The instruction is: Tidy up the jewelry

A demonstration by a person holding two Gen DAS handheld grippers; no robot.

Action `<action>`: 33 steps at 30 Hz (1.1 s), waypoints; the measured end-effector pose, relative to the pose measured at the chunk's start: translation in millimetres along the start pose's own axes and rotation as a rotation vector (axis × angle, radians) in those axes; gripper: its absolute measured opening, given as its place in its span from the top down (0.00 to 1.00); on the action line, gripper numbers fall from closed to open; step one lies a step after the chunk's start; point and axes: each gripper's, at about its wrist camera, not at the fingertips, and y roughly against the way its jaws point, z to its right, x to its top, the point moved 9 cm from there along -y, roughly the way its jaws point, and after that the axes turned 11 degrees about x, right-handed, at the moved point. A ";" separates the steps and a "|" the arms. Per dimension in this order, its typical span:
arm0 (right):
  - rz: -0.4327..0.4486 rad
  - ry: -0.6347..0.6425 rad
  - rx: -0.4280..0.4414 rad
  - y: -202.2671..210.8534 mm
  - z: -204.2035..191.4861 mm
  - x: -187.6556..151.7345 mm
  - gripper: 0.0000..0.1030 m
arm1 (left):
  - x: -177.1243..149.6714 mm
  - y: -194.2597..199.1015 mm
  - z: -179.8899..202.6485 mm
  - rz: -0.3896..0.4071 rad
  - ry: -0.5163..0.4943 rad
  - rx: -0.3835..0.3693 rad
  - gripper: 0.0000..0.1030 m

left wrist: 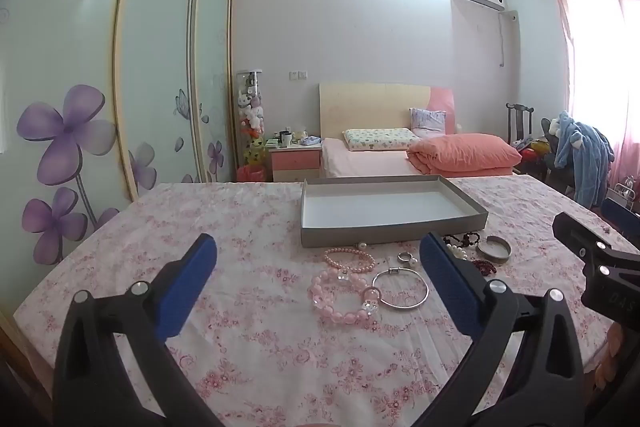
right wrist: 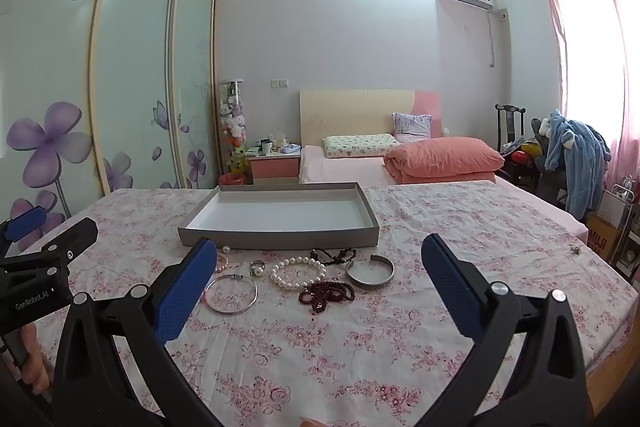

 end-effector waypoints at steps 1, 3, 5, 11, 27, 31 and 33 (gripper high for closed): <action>-0.001 0.000 0.000 -0.1 0.2 -0.1 0.02 | 0.0 0.1 0.1 0.001 -0.001 0.000 0.04; 0.000 0.000 0.000 -0.1 0.6 0.0 0.02 | -0.1 0.0 0.0 0.000 -0.002 0.001 0.04; -0.001 -0.002 0.001 -0.4 1.0 -0.1 0.02 | 0.1 0.5 0.0 0.000 -0.002 0.000 0.04; 0.000 0.001 0.002 -0.1 0.9 -0.5 0.02 | -0.4 0.0 0.1 -0.004 -0.001 0.000 0.04; -0.005 -0.005 0.001 -1.1 4.2 -1.6 0.02 | -0.8 0.1 0.2 -0.007 -0.001 -0.001 0.04; -0.005 -0.006 0.001 -1.1 4.6 -1.7 0.02 | -1.3 1.8 0.3 -0.006 -0.002 -0.001 0.04; -0.005 -0.006 0.001 -1.2 5.0 -1.8 0.02 | -1.7 3.2 0.3 -0.005 -0.002 -0.001 0.04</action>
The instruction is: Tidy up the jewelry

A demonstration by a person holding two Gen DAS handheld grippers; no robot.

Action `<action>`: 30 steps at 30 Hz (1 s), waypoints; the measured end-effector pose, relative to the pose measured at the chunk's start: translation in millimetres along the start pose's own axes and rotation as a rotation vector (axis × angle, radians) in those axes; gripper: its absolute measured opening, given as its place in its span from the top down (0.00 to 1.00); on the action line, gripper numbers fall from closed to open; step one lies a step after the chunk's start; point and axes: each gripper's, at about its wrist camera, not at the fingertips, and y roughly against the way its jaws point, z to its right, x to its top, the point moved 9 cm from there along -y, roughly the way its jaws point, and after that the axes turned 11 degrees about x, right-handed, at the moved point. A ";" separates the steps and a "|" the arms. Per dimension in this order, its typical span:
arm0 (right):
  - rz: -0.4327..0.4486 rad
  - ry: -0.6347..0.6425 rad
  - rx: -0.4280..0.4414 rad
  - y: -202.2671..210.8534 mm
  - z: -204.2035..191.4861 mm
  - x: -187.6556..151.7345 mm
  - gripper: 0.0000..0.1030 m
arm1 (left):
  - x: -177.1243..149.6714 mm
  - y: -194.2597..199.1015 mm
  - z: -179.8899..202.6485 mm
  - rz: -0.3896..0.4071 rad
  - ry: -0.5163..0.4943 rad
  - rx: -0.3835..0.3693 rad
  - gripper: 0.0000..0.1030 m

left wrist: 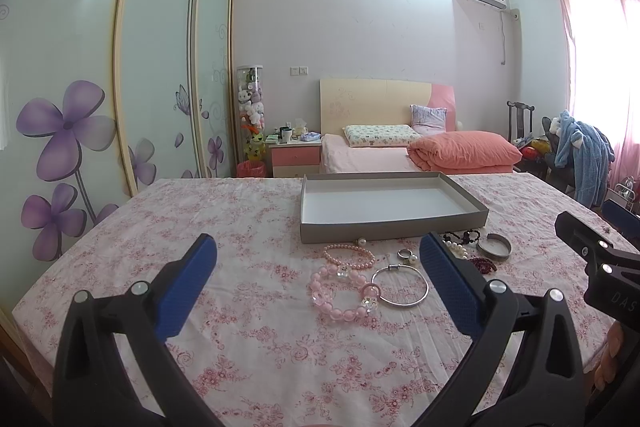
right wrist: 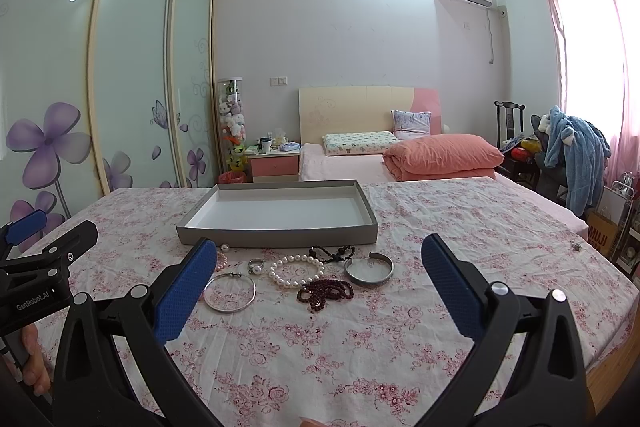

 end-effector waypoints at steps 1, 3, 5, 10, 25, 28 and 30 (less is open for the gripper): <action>0.000 0.000 0.000 -0.1 0.2 -0.1 0.02 | -0.2 0.9 0.0 0.000 0.000 0.000 0.04; 0.000 0.000 0.000 -0.1 0.5 -0.2 0.02 | -0.8 3.0 0.1 0.001 0.000 0.001 0.04; -0.001 0.000 0.000 -0.3 0.8 -0.3 0.02 | 0.7 -3.6 -0.1 -0.006 0.001 0.000 0.04; -0.001 -0.002 0.001 0.0 1.7 -0.6 0.02 | 0.5 -3.4 -0.3 -0.007 0.001 -0.001 0.04; -0.003 -0.004 0.001 0.1 4.4 -1.3 0.02 | -0.5 -1.4 -0.5 -0.007 0.001 -0.001 0.04; -0.003 -0.004 0.001 0.1 4.7 -1.5 0.02 | 0.4 -3.7 -0.2 -0.010 0.001 -0.001 0.04; -0.004 -0.004 0.001 0.1 4.9 -1.6 0.02 | 0.1 -3.0 -0.4 -0.009 0.000 0.000 0.04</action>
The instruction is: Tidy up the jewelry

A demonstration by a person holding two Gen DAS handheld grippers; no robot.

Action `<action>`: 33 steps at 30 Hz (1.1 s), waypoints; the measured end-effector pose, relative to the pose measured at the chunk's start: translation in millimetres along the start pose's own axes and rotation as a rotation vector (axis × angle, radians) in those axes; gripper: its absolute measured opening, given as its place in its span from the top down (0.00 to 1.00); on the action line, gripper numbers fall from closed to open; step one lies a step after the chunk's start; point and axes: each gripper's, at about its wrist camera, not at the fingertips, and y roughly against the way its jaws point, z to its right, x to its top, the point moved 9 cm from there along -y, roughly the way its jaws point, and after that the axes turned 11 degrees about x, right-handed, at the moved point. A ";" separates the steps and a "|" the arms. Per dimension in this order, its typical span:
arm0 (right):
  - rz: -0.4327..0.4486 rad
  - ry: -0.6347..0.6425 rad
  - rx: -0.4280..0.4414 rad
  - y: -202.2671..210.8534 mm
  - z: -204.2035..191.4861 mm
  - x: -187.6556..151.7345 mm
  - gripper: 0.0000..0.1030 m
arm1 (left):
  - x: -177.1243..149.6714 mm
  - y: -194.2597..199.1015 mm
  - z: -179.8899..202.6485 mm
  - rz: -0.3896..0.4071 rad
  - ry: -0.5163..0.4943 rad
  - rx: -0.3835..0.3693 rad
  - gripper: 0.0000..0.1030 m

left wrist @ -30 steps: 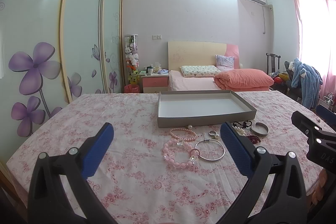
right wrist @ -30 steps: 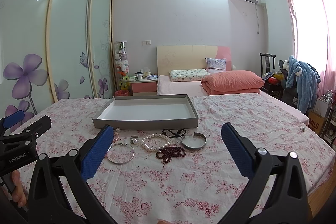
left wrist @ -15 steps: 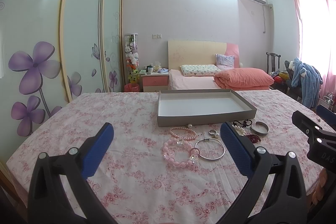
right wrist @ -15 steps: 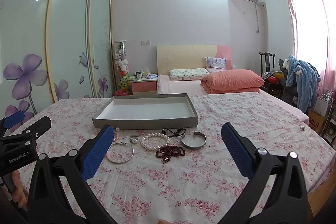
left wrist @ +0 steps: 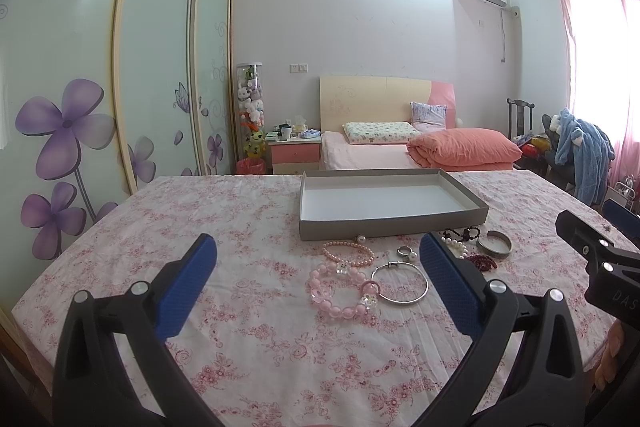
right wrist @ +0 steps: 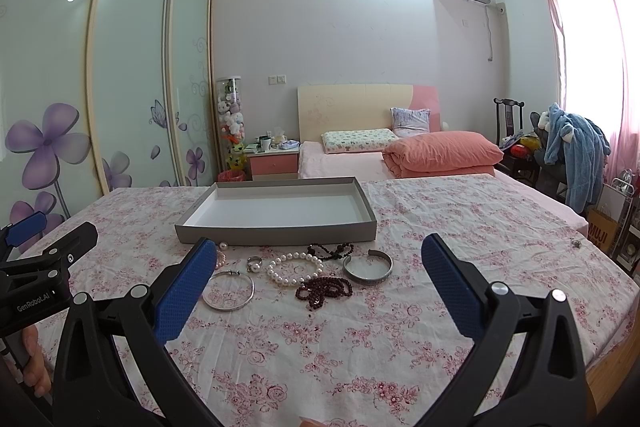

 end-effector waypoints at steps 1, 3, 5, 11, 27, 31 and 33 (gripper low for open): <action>0.000 0.000 0.000 0.0 0.1 0.0 0.02 | -0.2 0.5 -0.2 0.000 0.000 0.000 0.04; 0.000 0.000 0.000 -0.1 0.2 0.0 0.02 | 0.2 -0.7 0.2 -0.001 0.000 0.000 0.04; 0.000 0.000 0.000 -0.1 0.3 -0.1 0.02 | 0.2 -0.9 0.2 -0.002 0.000 0.000 0.04; -0.001 -0.002 0.001 -0.3 0.9 -0.2 0.02 | -0.1 -0.4 0.0 -0.003 0.000 0.001 0.04; -0.005 -0.003 0.001 -5.1 0.0 2.6 0.02 | -8.1 -6.1 -2.4 -0.014 0.000 0.006 0.04; -0.014 -0.007 0.000 -2.8 5.2 -4.1 0.02 | -11.0 -7.2 -2.8 -0.024 -0.001 0.008 0.04; -0.023 -0.010 -0.003 -10.1 5.2 -4.9 0.02 | -12.0 -9.7 -3.1 -0.035 -0.003 0.009 0.04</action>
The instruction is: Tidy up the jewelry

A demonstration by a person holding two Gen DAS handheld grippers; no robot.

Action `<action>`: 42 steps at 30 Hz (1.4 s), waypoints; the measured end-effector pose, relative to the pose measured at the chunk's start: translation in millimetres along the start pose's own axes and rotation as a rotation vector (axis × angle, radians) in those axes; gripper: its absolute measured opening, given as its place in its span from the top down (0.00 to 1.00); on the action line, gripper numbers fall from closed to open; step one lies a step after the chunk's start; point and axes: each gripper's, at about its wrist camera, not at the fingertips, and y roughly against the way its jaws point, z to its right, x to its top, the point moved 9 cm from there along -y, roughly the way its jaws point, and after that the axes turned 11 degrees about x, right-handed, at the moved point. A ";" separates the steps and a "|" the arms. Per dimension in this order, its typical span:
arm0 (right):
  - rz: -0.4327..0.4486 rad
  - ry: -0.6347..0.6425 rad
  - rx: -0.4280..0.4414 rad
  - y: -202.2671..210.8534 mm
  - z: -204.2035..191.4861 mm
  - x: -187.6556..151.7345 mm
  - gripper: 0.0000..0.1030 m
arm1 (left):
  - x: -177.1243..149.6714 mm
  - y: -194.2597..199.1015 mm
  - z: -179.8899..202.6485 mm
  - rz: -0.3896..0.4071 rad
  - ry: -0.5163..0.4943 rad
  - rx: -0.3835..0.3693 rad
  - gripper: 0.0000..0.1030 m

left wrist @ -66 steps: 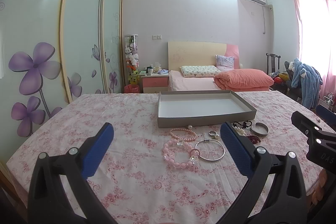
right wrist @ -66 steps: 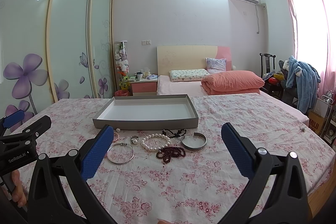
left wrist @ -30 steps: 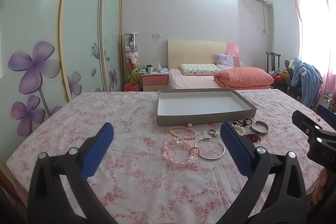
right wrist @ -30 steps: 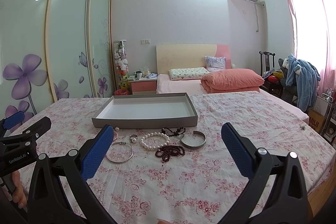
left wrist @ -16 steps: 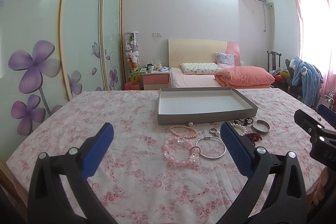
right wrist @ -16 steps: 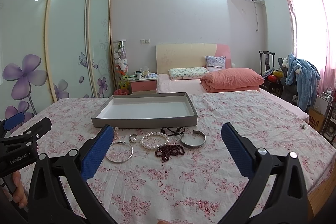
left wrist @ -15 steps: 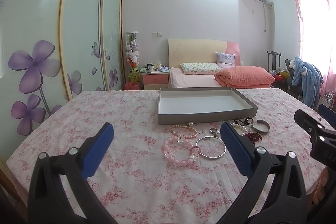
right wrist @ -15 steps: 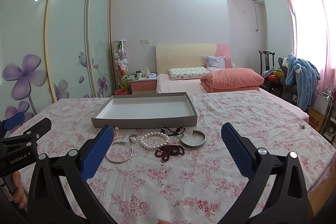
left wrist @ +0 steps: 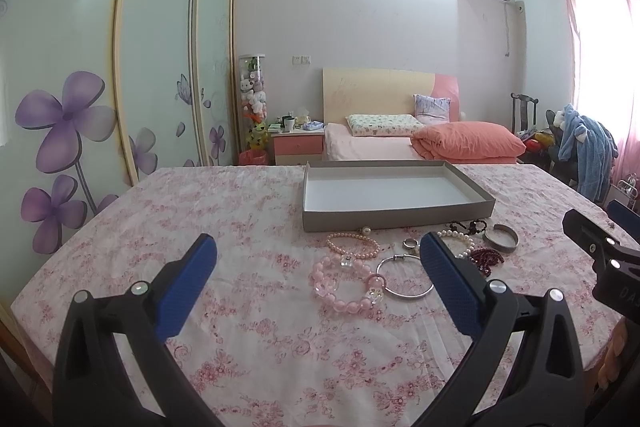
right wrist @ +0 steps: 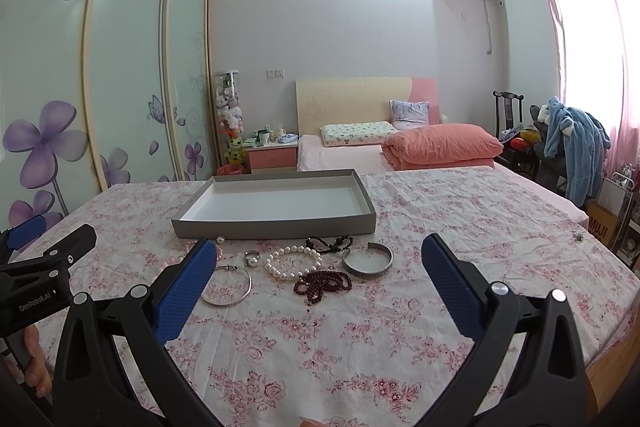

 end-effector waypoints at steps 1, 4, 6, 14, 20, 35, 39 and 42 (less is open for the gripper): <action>-0.004 -0.001 -0.001 -5.1 -1.4 -0.1 0.02 | -1.2 -2.4 0.9 -0.009 -0.002 0.001 0.04; -0.043 -0.015 -0.008 -17.6 6.6 -9.5 0.02 | -6.2 -12.4 1.4 -0.047 -0.010 0.004 0.04; -0.084 -0.025 -0.016 -26.9 14.2 -13.8 0.02 | -11.5 -23.6 2.1 -0.084 -0.019 0.007 0.04; -0.331 -0.137 -0.098 -87.6 73.9 -31.8 0.11 | -42.5 -66.4 4.8 -0.280 -0.050 -0.015 0.04; -0.543 -0.170 -0.065 -123.0 90.9 -69.7 0.17 | -61.3 -86.5 11.5 -0.372 -0.086 -0.039 0.04; -0.577 -0.134 -0.082 -162.0 83.8 -71.6 0.32 | -75.8 -113.8 29.3 -0.460 -0.181 -0.038 0.04; -0.570 -0.149 -0.092 -163.0 84.6 -68.8 0.32 | -80.5 -118.2 37.7 -0.477 -0.219 -0.042 0.04; -0.562 -0.169 -0.093 -163.0 86.5 -67.6 0.33 | -83.9 -124.2 42.2 -0.496 -0.238 -0.039 0.04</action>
